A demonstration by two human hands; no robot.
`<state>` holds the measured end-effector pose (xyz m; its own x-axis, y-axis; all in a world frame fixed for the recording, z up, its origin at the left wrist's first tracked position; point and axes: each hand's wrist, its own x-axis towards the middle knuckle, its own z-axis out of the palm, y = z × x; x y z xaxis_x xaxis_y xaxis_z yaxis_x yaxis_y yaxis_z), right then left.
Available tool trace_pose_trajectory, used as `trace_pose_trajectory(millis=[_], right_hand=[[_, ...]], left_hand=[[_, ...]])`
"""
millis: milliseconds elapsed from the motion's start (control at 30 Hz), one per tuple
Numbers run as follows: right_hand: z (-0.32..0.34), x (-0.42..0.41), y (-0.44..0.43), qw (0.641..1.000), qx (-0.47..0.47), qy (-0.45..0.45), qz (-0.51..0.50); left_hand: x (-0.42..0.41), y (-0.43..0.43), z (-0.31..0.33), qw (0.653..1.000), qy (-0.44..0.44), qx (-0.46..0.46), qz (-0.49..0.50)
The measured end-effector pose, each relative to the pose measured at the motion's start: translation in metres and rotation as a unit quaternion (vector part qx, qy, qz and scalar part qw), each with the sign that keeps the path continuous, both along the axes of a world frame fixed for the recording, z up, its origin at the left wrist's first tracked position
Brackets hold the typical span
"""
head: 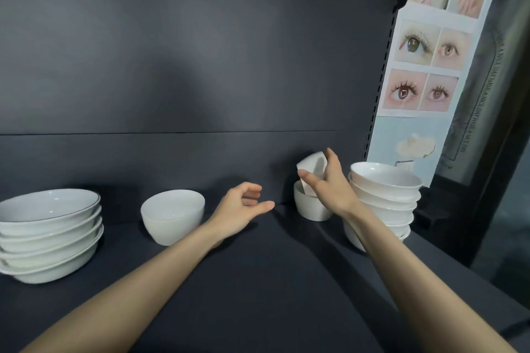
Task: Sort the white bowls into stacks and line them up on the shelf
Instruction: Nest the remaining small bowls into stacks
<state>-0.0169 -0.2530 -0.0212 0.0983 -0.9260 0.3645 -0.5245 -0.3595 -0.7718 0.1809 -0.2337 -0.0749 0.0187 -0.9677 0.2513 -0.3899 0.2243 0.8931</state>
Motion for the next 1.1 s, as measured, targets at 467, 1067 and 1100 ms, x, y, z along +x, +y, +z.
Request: trace_pose_trajectory(millis=[467, 1067, 1100], right_hand=[[-0.008, 0.002, -0.032, 0.996, 0.001, -0.034, -0.088], [-0.013, 0.004, -0.041, 0.993, -0.018, -0.078, -0.085], [-0.013, 0.004, -0.04, 0.993, -0.017, -0.083, -0.081]], left_hand=[[-0.008, -0.04, -0.019, 0.996, 0.048, 0.058, -0.047], [-0.061, -0.084, -0.018, 0.989, 0.083, 0.061, -0.105], [-0.059, -0.083, -0.018, 0.991, 0.076, 0.056, -0.1]])
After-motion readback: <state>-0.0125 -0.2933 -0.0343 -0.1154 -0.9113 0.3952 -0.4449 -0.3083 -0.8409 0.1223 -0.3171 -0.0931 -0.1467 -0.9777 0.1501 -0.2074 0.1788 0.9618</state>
